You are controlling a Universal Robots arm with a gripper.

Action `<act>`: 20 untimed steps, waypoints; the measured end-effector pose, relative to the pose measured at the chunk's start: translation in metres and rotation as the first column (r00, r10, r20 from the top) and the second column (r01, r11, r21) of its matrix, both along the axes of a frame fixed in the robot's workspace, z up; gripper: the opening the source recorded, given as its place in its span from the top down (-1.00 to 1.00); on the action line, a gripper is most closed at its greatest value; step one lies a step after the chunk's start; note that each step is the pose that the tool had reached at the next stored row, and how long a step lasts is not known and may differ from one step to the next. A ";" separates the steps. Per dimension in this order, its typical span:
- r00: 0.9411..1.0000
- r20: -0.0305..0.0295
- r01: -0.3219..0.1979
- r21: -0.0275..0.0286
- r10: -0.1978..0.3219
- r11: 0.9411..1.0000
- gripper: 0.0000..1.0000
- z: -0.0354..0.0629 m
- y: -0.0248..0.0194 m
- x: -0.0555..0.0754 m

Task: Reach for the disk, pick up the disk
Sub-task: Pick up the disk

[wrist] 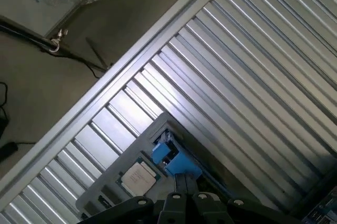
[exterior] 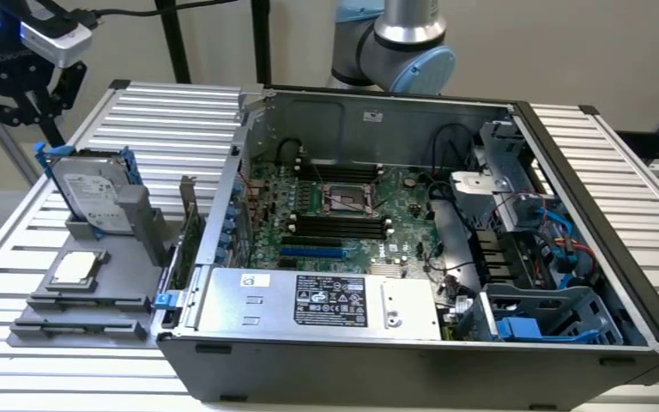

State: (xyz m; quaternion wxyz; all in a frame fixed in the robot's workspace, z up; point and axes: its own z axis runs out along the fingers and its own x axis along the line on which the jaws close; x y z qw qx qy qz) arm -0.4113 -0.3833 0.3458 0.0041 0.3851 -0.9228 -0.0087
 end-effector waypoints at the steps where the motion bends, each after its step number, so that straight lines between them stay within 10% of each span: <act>1: 1.000 0.000 -0.018 0.000 0.018 1.000 0.79 0.0000 0.0000 0.000; 10: 0.983 0.000 -0.181 0.000 0.181 0.983 0.79 0.0000 0.0000 0.000; 20: 0.935 0.000 -0.356 0.001 0.356 0.935 0.79 0.0000 0.0000 0.000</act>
